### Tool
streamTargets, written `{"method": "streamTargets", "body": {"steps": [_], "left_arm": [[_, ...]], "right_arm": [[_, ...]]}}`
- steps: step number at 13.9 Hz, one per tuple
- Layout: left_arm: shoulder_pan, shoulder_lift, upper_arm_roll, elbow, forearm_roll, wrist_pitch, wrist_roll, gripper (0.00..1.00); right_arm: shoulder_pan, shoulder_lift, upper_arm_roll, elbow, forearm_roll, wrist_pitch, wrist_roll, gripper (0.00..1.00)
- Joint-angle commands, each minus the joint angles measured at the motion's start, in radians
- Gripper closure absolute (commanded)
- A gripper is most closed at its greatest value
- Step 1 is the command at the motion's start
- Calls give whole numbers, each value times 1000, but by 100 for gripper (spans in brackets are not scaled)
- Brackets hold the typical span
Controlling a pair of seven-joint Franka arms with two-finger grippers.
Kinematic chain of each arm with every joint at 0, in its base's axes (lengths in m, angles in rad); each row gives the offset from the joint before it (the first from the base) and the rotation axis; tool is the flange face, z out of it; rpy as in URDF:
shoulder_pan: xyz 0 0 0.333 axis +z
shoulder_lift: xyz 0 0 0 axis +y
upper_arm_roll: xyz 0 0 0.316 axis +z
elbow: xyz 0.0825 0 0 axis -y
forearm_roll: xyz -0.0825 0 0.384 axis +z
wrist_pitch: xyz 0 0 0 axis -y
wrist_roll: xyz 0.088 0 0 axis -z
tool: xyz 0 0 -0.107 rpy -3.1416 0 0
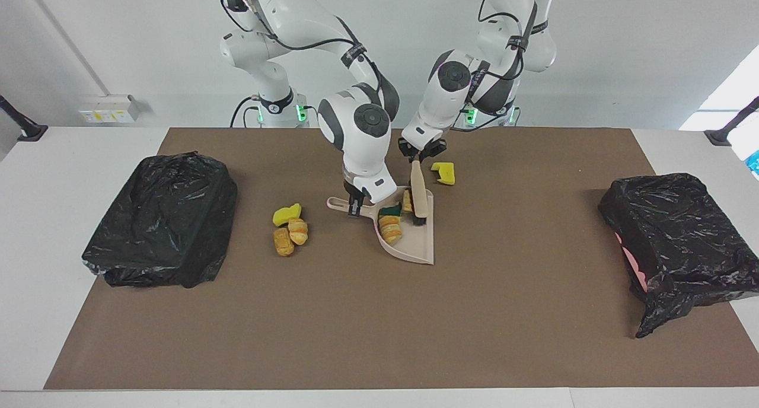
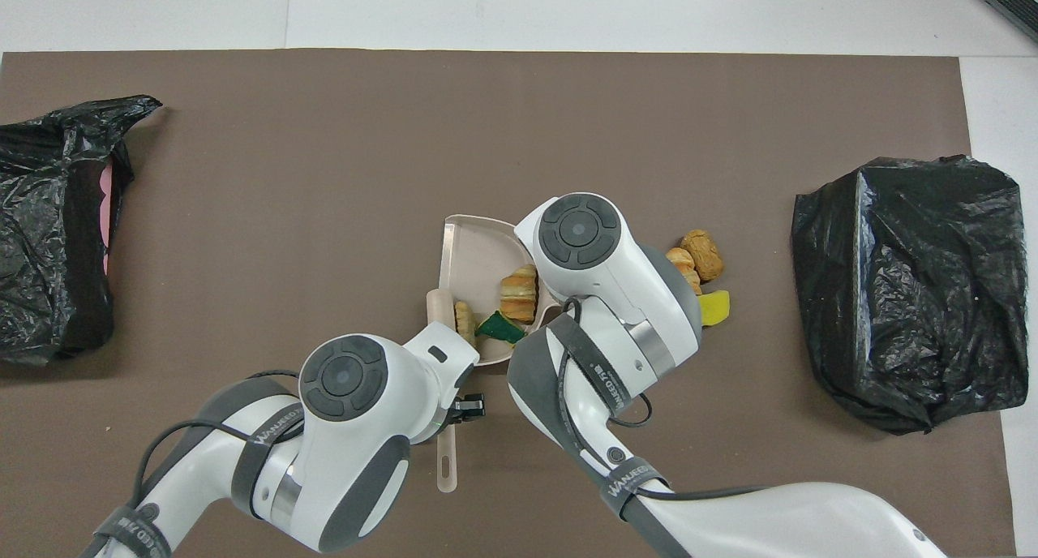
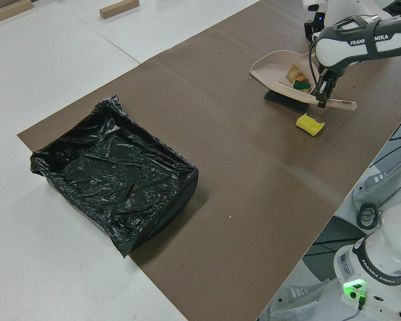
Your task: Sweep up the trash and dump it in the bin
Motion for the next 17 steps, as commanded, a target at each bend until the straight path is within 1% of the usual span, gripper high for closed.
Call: {"method": "streamTargets", "body": {"steps": [1,3,6,8,9,11,13,14,15,17], "left_arm": [[1,4,24,55,-20,-51,-60,100],[11,-33,29,78,-1,-152,-204,100],[18,-59,29,92,25,-275,-546,100],[18,-78,27,83,25,-379,-669,100],[18,-99,24,71,25,-420,-735,100],[2,-148,20,1,25,-425,-841,100],[-55,-178,18,-79,23,-412,-854,100],[-63,-182,17,-110,23,-404,-839,100],[-77,-178,17,-131,19,-364,-839,100],[-109,-146,17,-161,8,-239,-845,100]], "right_arm": [[-16,-1,7,-19,-8,21,18,100],[-19,-1,7,-19,0,18,19,100],[-16,-3,7,-19,-1,10,13,100],[-14,-15,9,-32,0,-30,-28,100],[-11,-26,9,-42,0,-31,-45,100],[-7,-49,9,-55,-1,-22,-80,100],[-22,-54,7,-81,0,-2,-189,100],[-51,-54,9,-97,0,27,-259,100],[-63,-54,9,-106,0,35,-298,100],[-57,-57,10,-112,0,45,-292,100]]}}
